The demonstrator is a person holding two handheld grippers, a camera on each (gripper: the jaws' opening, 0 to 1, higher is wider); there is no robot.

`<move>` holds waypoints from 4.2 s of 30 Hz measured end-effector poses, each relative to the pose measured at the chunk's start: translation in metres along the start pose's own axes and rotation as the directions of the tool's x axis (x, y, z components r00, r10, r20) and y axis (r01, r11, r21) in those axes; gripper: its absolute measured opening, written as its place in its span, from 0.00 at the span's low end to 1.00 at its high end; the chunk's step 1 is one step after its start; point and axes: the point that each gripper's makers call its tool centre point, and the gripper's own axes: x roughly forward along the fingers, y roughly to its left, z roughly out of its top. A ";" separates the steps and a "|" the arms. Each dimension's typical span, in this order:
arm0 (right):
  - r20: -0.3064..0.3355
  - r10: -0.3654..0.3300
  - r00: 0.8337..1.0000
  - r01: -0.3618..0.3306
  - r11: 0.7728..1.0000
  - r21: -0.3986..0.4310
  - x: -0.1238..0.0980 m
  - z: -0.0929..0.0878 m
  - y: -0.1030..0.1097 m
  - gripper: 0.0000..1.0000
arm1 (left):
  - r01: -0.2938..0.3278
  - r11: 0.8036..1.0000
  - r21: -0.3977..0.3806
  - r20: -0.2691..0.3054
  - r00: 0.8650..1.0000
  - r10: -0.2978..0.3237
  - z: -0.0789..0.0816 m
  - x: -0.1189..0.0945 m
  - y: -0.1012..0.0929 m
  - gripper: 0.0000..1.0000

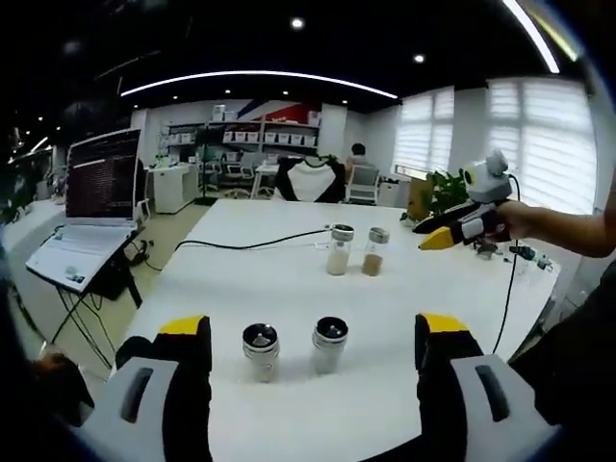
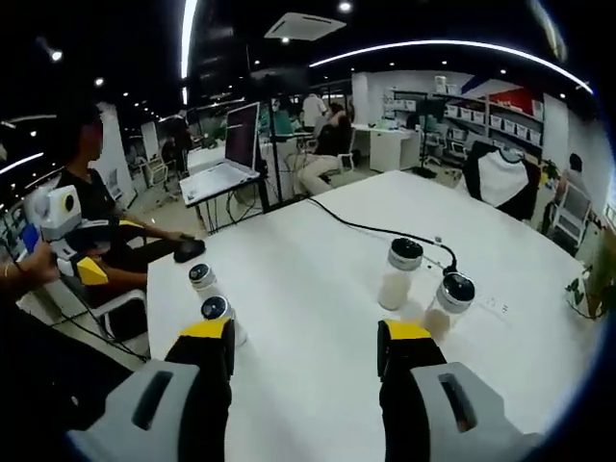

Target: Rotate the seasoning bottle until the label or dispensing opening points toward the visible target arrow and the bottle remains upright within the marked orientation range

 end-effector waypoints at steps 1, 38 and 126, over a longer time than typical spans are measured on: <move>0.002 0.000 1.000 0.000 1.000 -0.006 0.002 0.003 -0.004 0.59 | -0.001 1.000 0.000 0.003 1.000 0.001 0.002 0.002 0.000 0.93; 0.054 -0.045 0.998 0.046 0.999 -0.017 0.110 0.038 -0.134 0.54 | 0.050 0.998 -0.033 -0.042 0.998 -0.052 0.014 0.072 -0.024 0.83; 0.009 -0.015 1.000 0.015 0.999 -0.050 0.035 -0.063 -0.005 0.34 | 0.219 0.975 0.030 -0.075 0.973 -0.216 -0.016 0.037 -0.072 0.79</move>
